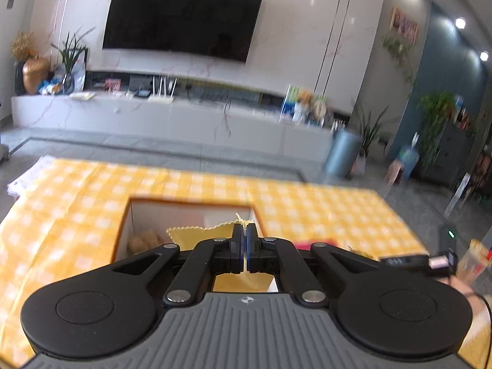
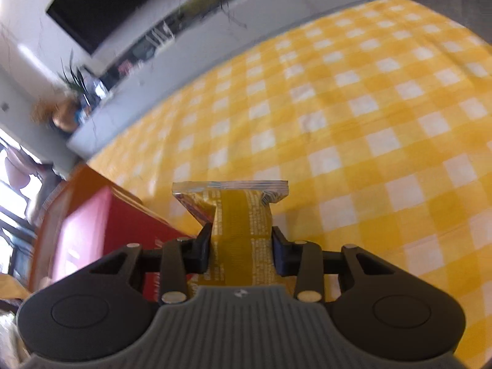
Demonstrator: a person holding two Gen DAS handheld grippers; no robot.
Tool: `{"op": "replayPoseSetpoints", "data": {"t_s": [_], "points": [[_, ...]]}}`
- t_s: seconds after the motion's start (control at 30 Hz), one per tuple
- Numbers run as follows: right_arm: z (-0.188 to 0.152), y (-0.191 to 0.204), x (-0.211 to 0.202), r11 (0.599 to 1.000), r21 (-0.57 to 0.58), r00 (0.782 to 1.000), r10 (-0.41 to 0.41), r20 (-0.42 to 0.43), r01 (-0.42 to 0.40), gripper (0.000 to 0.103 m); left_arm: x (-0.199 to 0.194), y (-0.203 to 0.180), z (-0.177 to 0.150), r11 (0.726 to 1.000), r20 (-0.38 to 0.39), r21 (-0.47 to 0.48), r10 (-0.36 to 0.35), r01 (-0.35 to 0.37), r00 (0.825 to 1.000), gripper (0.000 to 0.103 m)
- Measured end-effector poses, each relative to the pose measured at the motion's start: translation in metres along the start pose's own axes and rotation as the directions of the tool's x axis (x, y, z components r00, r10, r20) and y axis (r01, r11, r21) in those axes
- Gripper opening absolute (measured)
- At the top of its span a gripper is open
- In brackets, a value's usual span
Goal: Organize soft objects
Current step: 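Carry the wipes pack over the white box and open the right gripper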
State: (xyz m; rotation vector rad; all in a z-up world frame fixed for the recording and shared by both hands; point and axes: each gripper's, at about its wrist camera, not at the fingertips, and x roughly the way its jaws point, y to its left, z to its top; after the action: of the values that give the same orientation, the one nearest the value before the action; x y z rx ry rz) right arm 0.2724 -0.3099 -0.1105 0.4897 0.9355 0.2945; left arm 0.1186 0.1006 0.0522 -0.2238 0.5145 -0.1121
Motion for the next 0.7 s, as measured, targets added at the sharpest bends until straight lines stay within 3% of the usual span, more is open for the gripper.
{"op": "replayPoseSetpoints", "data": {"t_s": [0.1,0.23,0.33,0.5,0.7], "points": [[0.002,0.03,-0.041,0.994,-0.075,0.992,0.088,0.091,-0.081,0.038,-0.004,0.022,0.002,0.998,0.091,-0.054,-0.035,0.041,0.995,0.001],[-0.005,0.097,-0.077,0.949,-0.214,0.951,0.268,0.155,-0.233,0.038,0.006,0.043,-0.004,0.996,0.097,-0.08,-0.029,0.037,0.995,0.001],[-0.015,0.151,-0.08,0.911,-0.307,0.933,0.329,0.144,-0.274,0.038,0.016,0.055,-0.006,0.996,0.078,-0.07,-0.05,0.056,0.996,0.001],[-0.037,0.222,-0.053,0.882,-0.387,0.941,0.327,0.092,-0.269,0.038,0.028,0.064,-0.014,0.999,0.037,-0.032,-0.001,0.003,0.999,0.001],[-0.047,0.262,0.007,0.889,-0.444,0.984,0.162,0.076,-0.113,0.038,0.037,0.07,-0.02,0.998,-0.008,-0.064,0.009,-0.009,1.0,0.001]]}}
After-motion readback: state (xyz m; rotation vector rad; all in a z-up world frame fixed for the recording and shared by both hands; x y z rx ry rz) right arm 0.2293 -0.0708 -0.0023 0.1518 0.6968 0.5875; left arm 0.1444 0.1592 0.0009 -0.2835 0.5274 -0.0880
